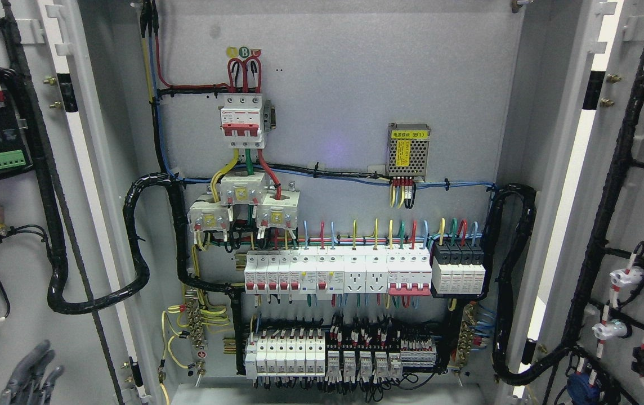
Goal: Open door with both hands
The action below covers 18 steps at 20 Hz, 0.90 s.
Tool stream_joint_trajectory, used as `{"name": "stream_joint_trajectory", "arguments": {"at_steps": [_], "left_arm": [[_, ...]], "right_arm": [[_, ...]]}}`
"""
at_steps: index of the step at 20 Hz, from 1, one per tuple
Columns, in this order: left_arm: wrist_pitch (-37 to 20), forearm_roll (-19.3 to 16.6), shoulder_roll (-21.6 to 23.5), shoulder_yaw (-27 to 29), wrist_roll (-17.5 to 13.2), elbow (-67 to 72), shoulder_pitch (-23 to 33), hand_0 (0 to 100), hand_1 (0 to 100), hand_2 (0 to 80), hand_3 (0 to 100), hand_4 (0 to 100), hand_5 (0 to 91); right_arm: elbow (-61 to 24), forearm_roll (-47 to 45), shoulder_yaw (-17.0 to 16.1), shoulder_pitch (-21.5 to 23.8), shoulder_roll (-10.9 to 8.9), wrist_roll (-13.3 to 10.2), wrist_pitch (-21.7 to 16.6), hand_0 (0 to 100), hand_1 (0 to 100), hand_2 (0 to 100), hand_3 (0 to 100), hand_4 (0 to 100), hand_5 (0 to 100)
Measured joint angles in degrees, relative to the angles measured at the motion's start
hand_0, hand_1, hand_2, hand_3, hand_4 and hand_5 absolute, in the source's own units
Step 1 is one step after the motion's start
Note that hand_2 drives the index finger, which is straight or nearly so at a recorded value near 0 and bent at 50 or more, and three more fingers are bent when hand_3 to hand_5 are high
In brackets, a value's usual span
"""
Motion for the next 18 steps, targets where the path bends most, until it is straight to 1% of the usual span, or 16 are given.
{"name": "stream_joint_trajectory", "arguments": {"at_steps": [1,2,6,11,15,18], "left_arm": [[0.4,-0.6,-0.4,-1.1,0.0,-0.4,0.0,12,39,0.0,0,0,0.0],[2.2,-1.3,-0.8,-2.1,0.0,-0.7,0.3,12,39,0.0,0,0,0.0],[9.2,-5.4,-2.3,-5.5,-0.1,-1.8,5.1,12,39,0.0,0,0,0.0],[14.3,-11.0,-3.5,-8.0,-0.3,-2.3,15.5,12,39,0.0,0,0,0.0],[15.4,-14.2,-3.9,-8.4,-0.5,-1.6,24.3,12,39,0.0,0,0,0.0],[15.7,-16.6,-3.9,-8.2,-0.5,0.7,29.5,12,39,0.0,0,0,0.0]], "right_arm": [[1.1,0.4,1.3,0.1,0.26,0.0,0.0,12,39,0,0,0,0],[2.2,0.7,2.6,0.2,0.53,0.0,0.0,12,39,0,0,0,0],[5.8,1.6,6.2,0.7,1.40,0.0,0.0,12,39,0,0,0,0],[9.1,2.1,9.4,1.6,2.45,0.0,-0.2,12,39,0,0,0,0],[11.4,2.3,11.0,3.8,3.02,0.1,-0.2,12,39,0,0,0,0],[13.4,2.4,11.9,6.8,3.34,0.2,-0.3,12,39,0,0,0,0]]}}
